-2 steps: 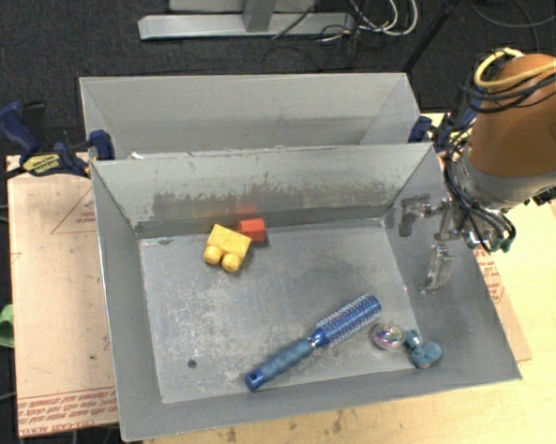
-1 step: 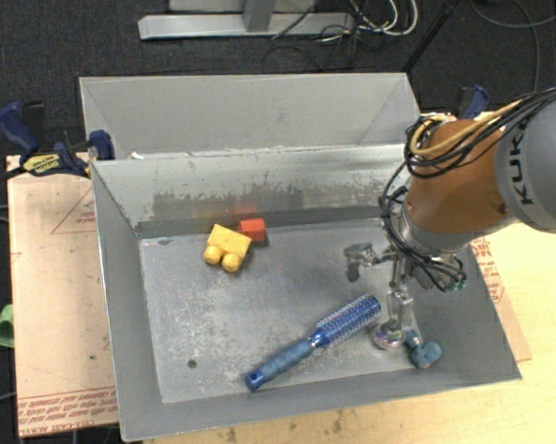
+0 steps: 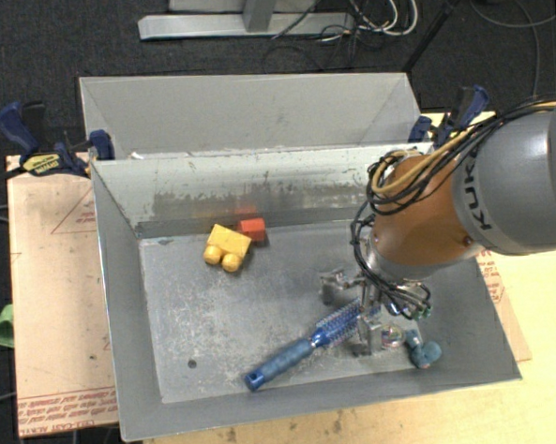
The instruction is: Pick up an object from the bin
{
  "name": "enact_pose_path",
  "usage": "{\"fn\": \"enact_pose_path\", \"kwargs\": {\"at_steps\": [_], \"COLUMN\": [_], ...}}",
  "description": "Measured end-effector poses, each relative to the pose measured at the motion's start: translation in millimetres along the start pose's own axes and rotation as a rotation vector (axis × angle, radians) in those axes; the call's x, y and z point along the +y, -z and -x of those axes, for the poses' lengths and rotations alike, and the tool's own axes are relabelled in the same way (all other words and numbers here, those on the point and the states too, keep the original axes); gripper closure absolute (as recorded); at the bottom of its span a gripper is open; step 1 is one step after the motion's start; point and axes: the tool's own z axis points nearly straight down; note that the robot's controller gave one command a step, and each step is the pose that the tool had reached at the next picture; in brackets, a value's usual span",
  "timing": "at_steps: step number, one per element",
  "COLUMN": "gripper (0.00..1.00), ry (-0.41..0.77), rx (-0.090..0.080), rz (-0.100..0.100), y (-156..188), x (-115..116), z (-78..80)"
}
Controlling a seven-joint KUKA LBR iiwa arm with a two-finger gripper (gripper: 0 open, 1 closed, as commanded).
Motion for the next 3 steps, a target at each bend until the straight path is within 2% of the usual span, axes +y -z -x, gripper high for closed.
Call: {"fn": "enact_pose_path", "kwargs": {"at_steps": [1, 2, 3], "gripper": [1.00, 1.00, 1.00], "ry": [-0.002, 0.093, 0.441], "rx": [-0.003, -0.013, -0.004], "rz": [-0.004, -0.008, -0.007], "y": [2, 174, 171], "x": [-3, 2, -59], "z": [0.3, -4.2, -33.6]}}
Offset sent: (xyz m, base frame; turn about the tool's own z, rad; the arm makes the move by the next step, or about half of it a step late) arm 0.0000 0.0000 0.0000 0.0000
